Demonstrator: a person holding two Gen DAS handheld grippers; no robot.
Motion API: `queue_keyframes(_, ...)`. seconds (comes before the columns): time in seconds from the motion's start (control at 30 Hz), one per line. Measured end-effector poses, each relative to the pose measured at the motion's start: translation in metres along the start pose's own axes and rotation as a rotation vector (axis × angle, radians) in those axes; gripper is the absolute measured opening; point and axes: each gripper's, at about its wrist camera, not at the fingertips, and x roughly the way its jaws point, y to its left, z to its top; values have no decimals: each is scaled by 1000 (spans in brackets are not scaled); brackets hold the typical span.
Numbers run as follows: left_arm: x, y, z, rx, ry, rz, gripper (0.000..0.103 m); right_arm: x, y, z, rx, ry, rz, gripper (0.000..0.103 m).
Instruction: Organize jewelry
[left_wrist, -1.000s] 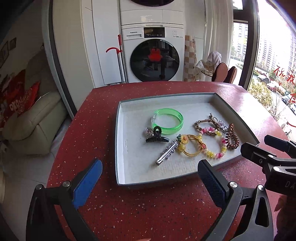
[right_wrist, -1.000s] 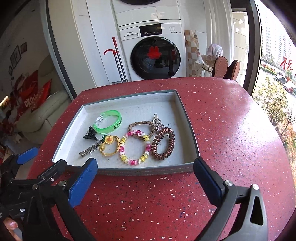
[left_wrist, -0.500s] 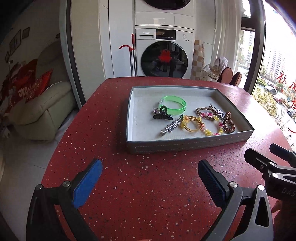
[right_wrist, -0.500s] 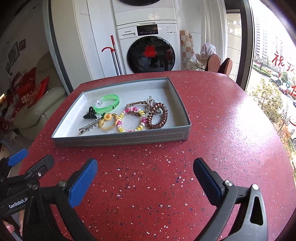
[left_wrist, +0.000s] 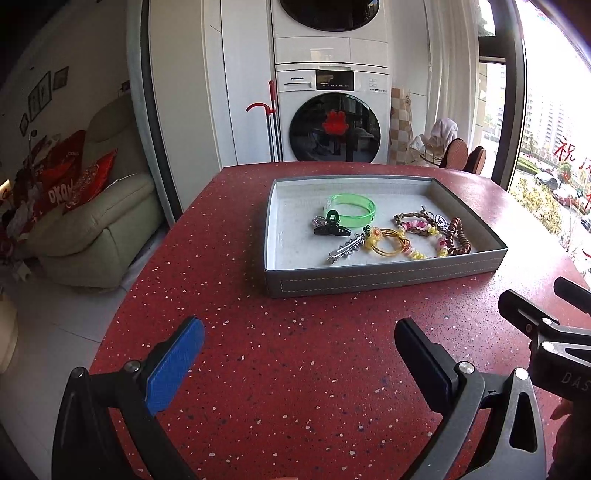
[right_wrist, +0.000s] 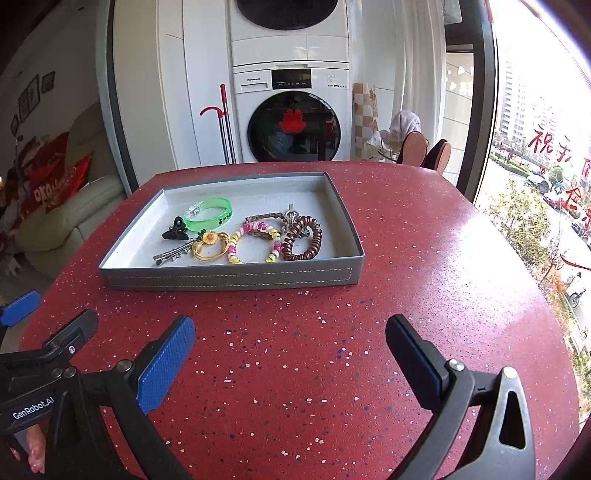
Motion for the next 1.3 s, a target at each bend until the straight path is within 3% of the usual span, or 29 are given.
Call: queue_keyframes(1.3,-2,1,0,-11,2,-5,103,-5,3,3,8,-8,6,103)
